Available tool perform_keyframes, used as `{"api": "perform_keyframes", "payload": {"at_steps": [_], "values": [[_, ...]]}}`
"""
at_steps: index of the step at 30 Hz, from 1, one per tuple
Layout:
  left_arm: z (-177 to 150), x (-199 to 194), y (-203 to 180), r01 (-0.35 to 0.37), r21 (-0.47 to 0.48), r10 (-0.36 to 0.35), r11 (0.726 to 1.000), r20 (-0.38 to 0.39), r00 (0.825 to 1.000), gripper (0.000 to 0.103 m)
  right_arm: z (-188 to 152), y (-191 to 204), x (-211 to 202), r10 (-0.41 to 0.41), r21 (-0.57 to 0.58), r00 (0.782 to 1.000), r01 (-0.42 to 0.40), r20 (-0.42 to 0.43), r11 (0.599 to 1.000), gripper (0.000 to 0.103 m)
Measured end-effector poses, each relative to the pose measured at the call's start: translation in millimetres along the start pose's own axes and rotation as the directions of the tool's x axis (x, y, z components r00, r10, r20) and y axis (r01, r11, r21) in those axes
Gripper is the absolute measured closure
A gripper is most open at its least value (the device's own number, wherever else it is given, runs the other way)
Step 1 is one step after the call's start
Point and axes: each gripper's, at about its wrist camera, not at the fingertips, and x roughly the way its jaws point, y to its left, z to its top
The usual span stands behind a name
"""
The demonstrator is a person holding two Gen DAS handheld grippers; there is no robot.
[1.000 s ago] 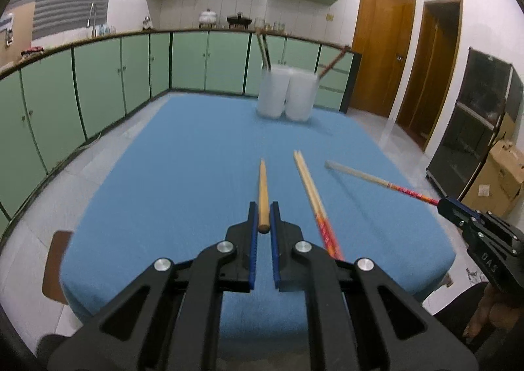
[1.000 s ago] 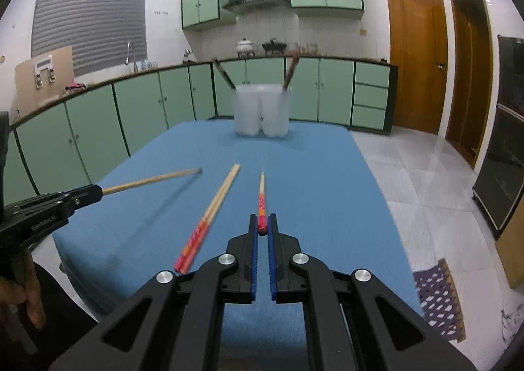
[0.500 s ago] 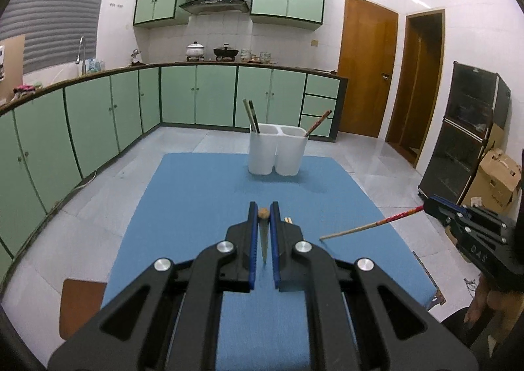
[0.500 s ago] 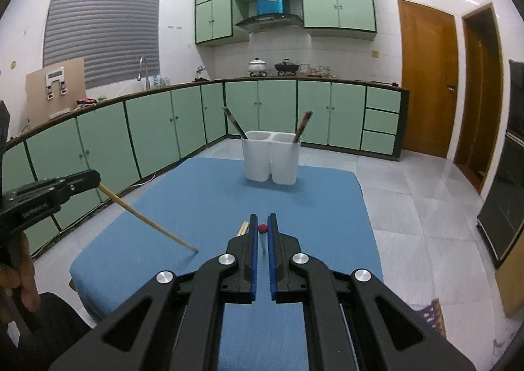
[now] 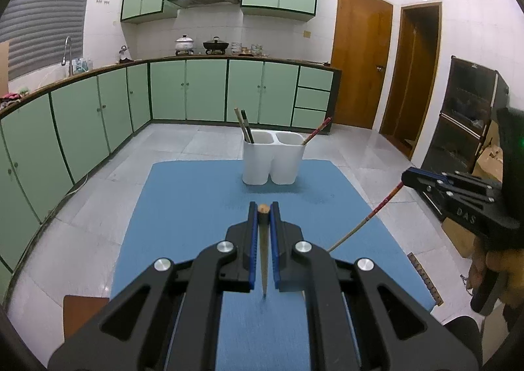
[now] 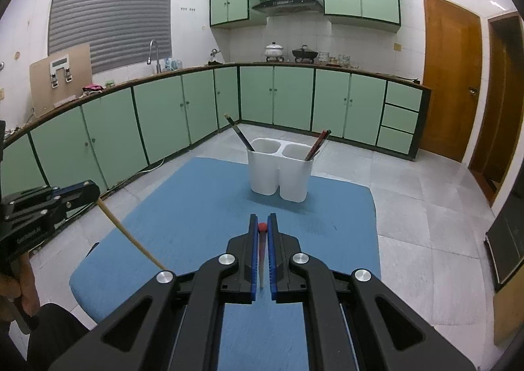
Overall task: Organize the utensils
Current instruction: 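Lift both chopsticks and carry them to the white holder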
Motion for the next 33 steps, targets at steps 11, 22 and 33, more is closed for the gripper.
{"api": "perform_keyframes", "payload": {"at_steps": [11,22,33], "values": [[22.0,3.3,0.7,0.022,0.006,-0.022,1.0,0.002,1.0,0.097,25.7,-6.3,7.2,0.029,-0.007,0.999,-0.029,-0.024,1.0,0.098],[76.3,13.9,-5.1,0.027,0.043,-0.028,0.999,0.042,0.999,0.097,88.8,-12.1,-3.7,0.028,-0.045,0.999,-0.027,0.019,0.999,0.098],[176.4,49.9,-20.4,0.026,0.062,-0.037,0.998,0.173,0.984,0.097,181.1,-26.3,23.5,-0.004,-0.049,0.993,0.01,0.121,0.999,0.098]]}}
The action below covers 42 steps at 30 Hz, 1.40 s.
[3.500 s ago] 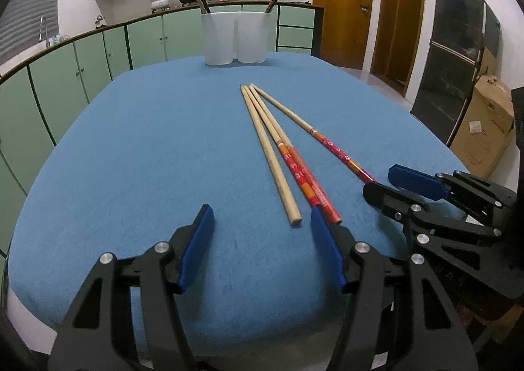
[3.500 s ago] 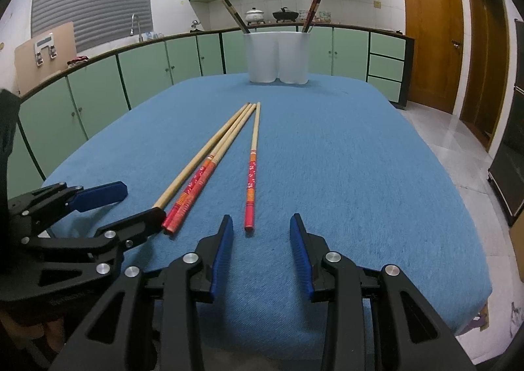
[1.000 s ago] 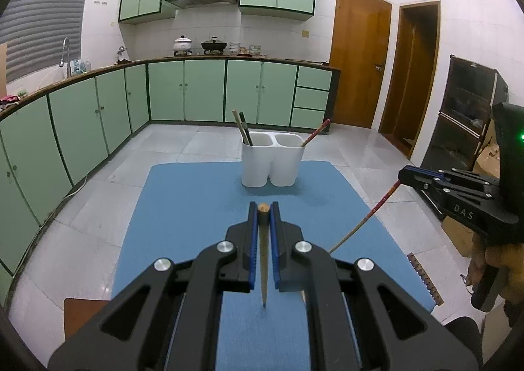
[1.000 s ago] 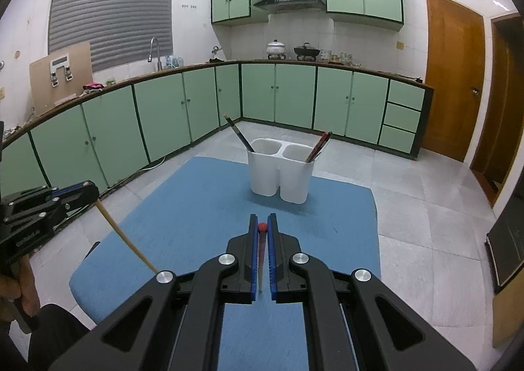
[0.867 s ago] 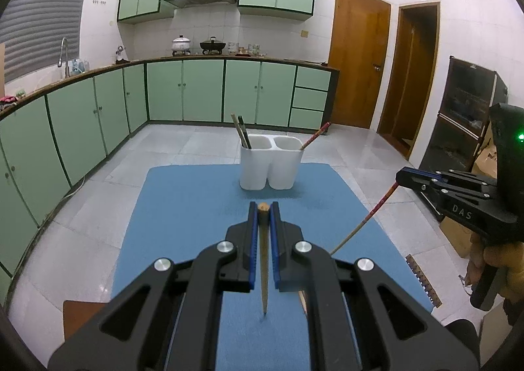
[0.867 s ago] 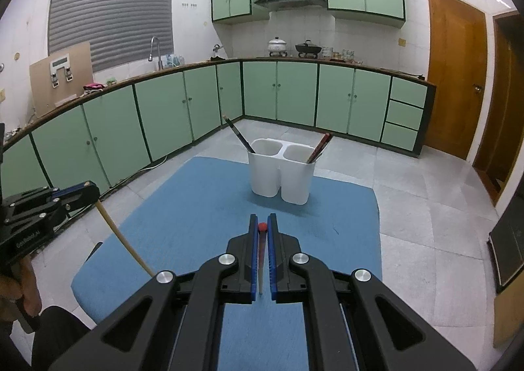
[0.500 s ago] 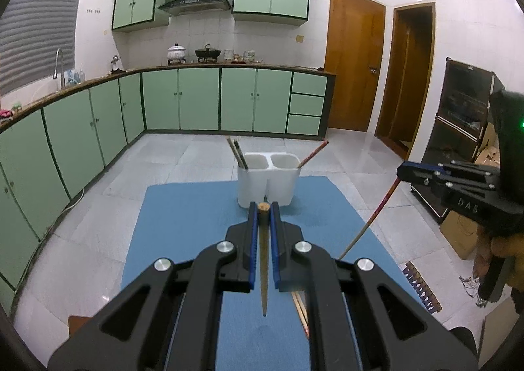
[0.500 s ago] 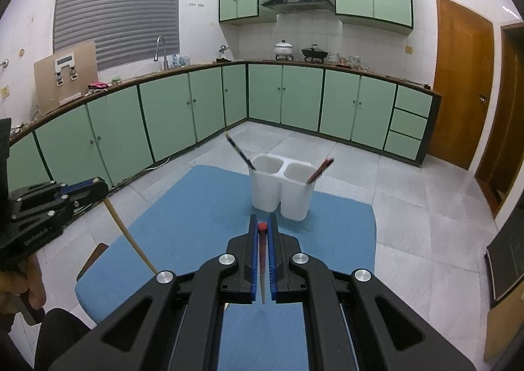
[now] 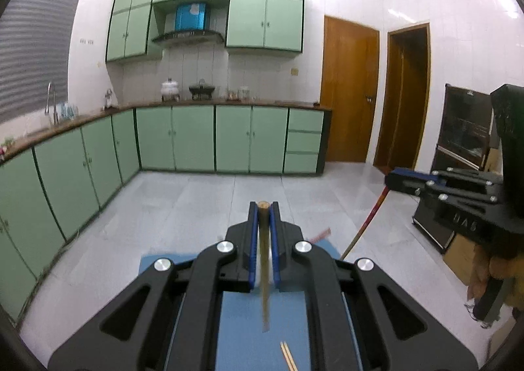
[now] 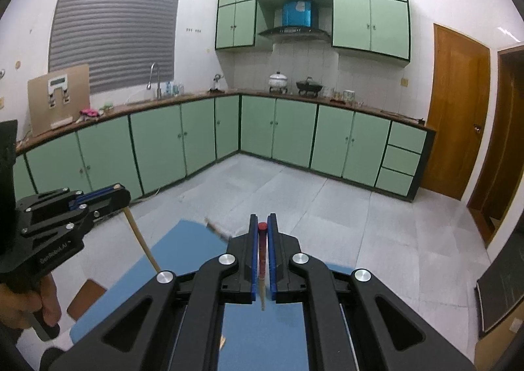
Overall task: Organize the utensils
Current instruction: 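Lift both chopsticks and carry them to the white holder, then open both tools above the holder to drop the chopsticks in, then move both open tools back to the last two chopsticks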
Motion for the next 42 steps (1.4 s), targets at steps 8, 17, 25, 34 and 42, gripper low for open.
{"api": "perform_keyframes", "payload": {"at_steps": [8,17,25,34,42], "values": [[50.7,58.7,-3.2,-0.021,0.001,0.02,1.0,0.116,0.993,0.097,41.6,-10.2,54.1,-0.029,-0.011,0.999,0.03,0.046,0.999,0.098],[51.0,150.6,3.6,-0.05,-0.004,0.05,0.999,0.159,0.986,0.097,26.5,-32.5,133.6,-0.035,0.004,0.999,0.034,0.017,0.999,0.098],[-7.0,209.2,15.5,-0.055,-0.019,0.056,0.998,0.07,0.996,0.097,-29.0,-50.7,190.4,-0.027,0.047,0.997,0.03,-0.078,0.998,0.098],[-20.4,154.8,19.6,-0.059,0.01,0.058,0.998,0.081,0.995,0.056,-35.6,-54.5,134.7,-0.02,0.094,1.0,0.02,0.002,0.995,0.086],[-57.5,39.0,42.6,-0.055,-0.074,0.058,0.996,0.047,0.997,0.041,-127.0,-39.7,4.6,-0.017,0.151,0.998,0.008,0.059,0.989,0.081]]}}
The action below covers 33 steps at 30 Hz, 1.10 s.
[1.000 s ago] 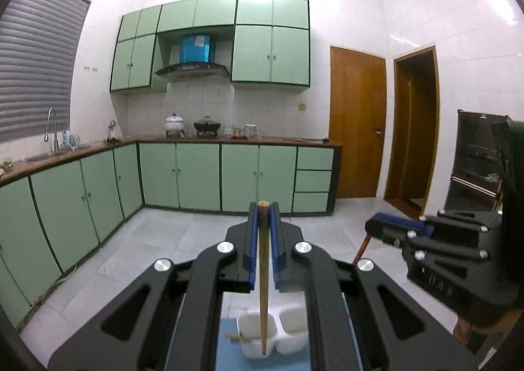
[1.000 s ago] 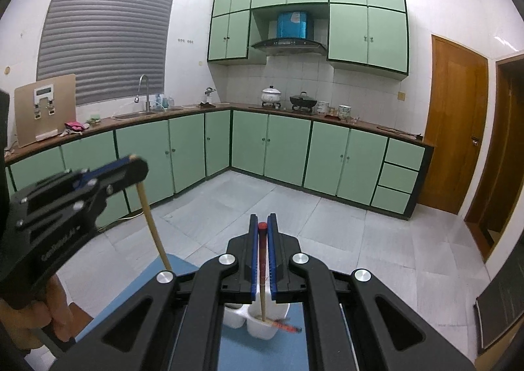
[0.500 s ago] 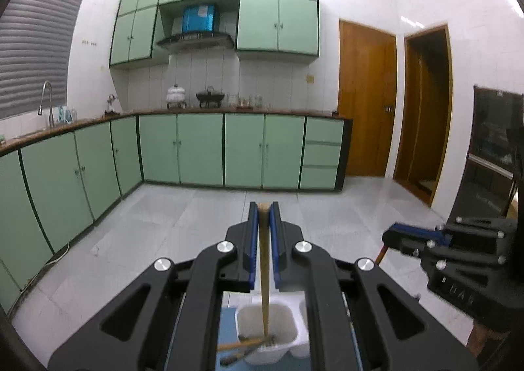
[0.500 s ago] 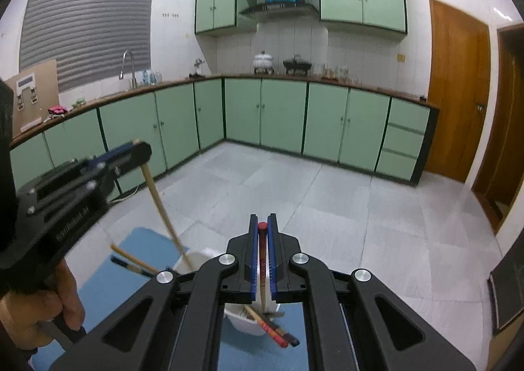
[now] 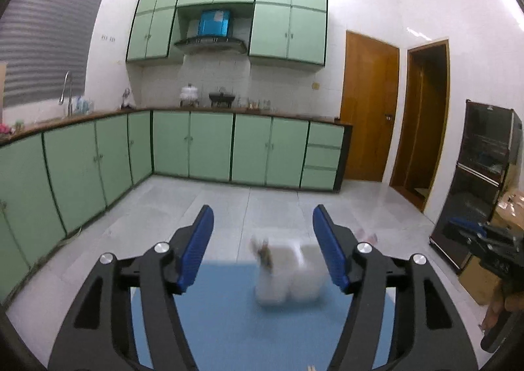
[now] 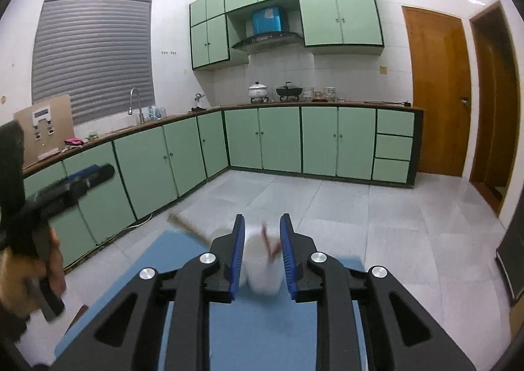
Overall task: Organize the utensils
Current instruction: 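Move both open tools back to the last two chopsticks, then grasp the red-striped chopstick end with the right tool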
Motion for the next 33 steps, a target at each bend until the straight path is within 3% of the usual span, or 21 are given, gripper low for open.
{"api": "perform_keyframes", "payload": {"at_steps": [3,9,15,19,25,27,30,33], "values": [[-42.6,-46.2,2.2,-0.018,0.019,0.019,1.0,-0.029,0.999,0.035,-61.7,15.4,-36.7,-0.01,-0.016,0.999,0.01,-0.039,1.0,0.08],[-146.2,-119.4,-1.4,-0.056,0.011,0.057,0.998,-0.122,0.991,0.031,-189.0,57.5,-77.9,0.004,0.018,0.985,-0.001,-0.172,1.0,0.08],[-230.2,-149.1,-13.4,-0.077,-0.022,0.07,0.997,-0.222,0.972,0.03,-262.9,96.5,-83.8,0.053,0.069,0.965,-0.036,-0.258,0.997,0.08],[-250.0,-154.7,-9.4,-0.084,-0.073,0.062,0.994,-0.258,0.964,0.03,-280.5,118.8,-79.0,0.056,0.033,0.958,-0.048,-0.282,0.998,0.08],[-241.1,-156.0,-5.2,-0.079,-0.066,0.061,0.995,-0.239,0.969,0.03,-286.5,125.1,-62.6,0.04,0.006,0.952,-0.04,-0.303,0.999,0.081],[-242.8,-152.7,-6.0,-0.074,-0.065,0.056,0.995,-0.248,0.967,0.03,-283.2,124.9,-59.8,0.033,-0.003,0.953,-0.036,-0.3,0.999,0.083],[-247.9,-148.4,-7.5,-0.071,-0.063,0.053,0.995,-0.263,0.963,0.03,-281.0,116.6,-58.8,0.017,0.01,0.955,-0.015,-0.297,1.0,0.095],[-252.0,-144.7,-10.1,-0.067,-0.058,0.049,0.996,-0.277,0.96,0.03,-282.9,108.3,-61.0,0.014,0.028,0.955,-0.006,-0.298,1.0,0.097]]}}
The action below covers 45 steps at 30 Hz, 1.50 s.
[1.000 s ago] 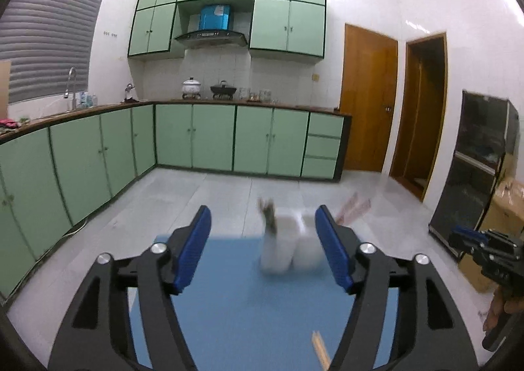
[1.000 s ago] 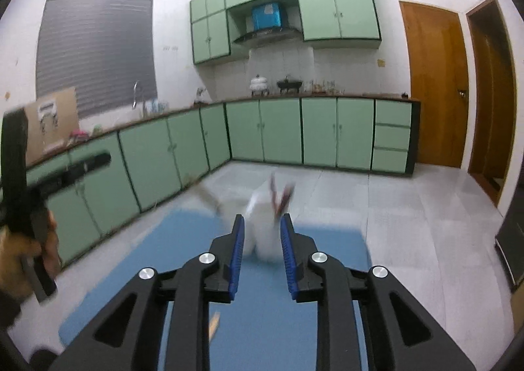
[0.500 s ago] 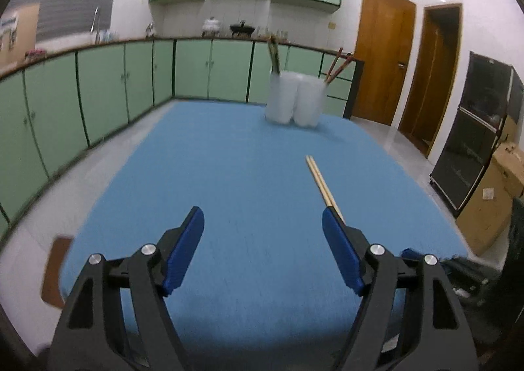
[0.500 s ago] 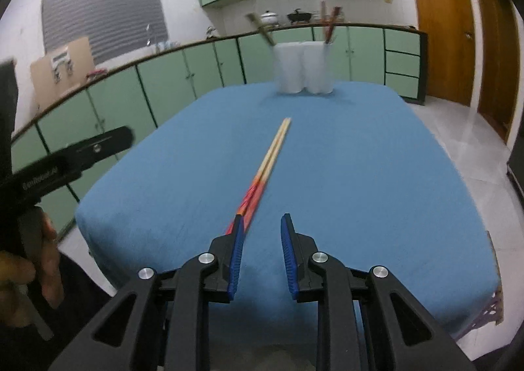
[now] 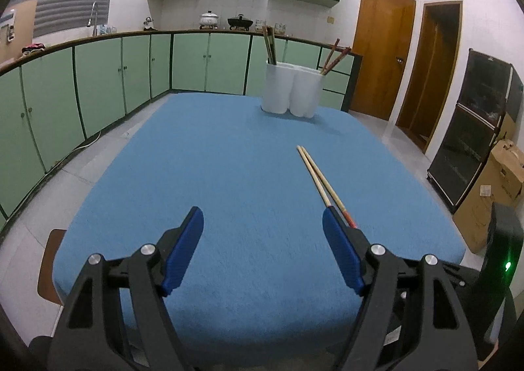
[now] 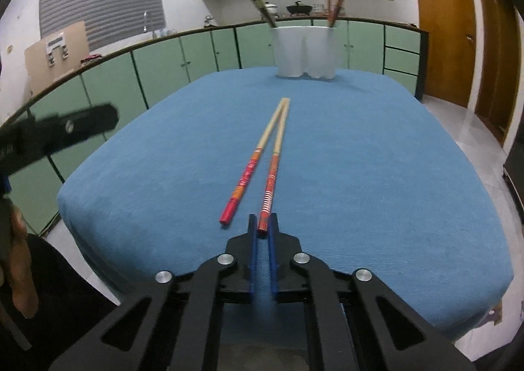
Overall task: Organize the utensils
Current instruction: 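Grasp the red-striped chopstick end with the right tool, then grasp the red-tipped wooden chopstick with the left tool while the right tool holds its chopstick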
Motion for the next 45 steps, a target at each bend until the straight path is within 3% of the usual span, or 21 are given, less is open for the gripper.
{"api": "perform_keyframes", "payload": {"at_steps": [13,22,27,30,34,36,38,43,45], "values": [[-20.3,17.4,-33.9,0.03,0.035,-0.029,0.999,-0.046,0.999,0.03,-4.4,-43.9,-15.9,-0.149,0.143,0.989,0.145,0.022,0.979,0.097],[-36.7,45.5,-67.4,0.064,0.073,-0.056,0.995,-0.107,0.993,0.03,-7.7,-49.3,-19.2,-0.086,0.123,0.996,0.083,0.023,0.989,0.09],[-41.8,63.6,-71.8,0.045,0.072,-0.034,0.996,-0.144,0.989,0.03,-6.1,-52.0,-15.3,-0.068,0.1,0.998,0.066,0.017,0.993,0.091],[-44.2,67.8,-70.7,0.02,0.076,-0.008,0.997,-0.151,0.989,0.037,-6.1,-55.2,-16.1,-0.083,0.111,0.996,0.08,0.021,0.991,0.095],[-43.6,63.9,-60.0,0.001,0.055,0.007,0.998,-0.147,0.989,0.058,-6.9,-62.1,-19.1,-0.101,0.148,0.995,0.095,0.027,0.984,0.095],[-43.1,61.1,-56.0,-0.001,0.037,0.006,0.999,-0.148,0.989,0.064,-7.2,-61.8,-20.1,-0.092,0.152,0.995,0.087,0.026,0.985,0.095],[-43.3,58.6,-54.3,0.016,0.033,-0.011,0.999,-0.158,0.987,0.064,-7.8,-59.5,-19.6,-0.069,0.139,0.997,0.065,0.023,0.988,0.095],[-42.2,61.7,-58.0,0.027,0.072,-0.017,0.997,-0.143,0.99,0.043,-7.8,-57.9,-17.3,-0.086,0.112,0.996,0.082,0.034,0.99,0.094],[-41.6,66.5,-57.7,0.032,0.079,-0.019,0.996,-0.151,0.988,0.042,-8.5,-56.1,-15.9,-0.093,0.102,0.995,0.089,0.036,0.991,0.094]]}}
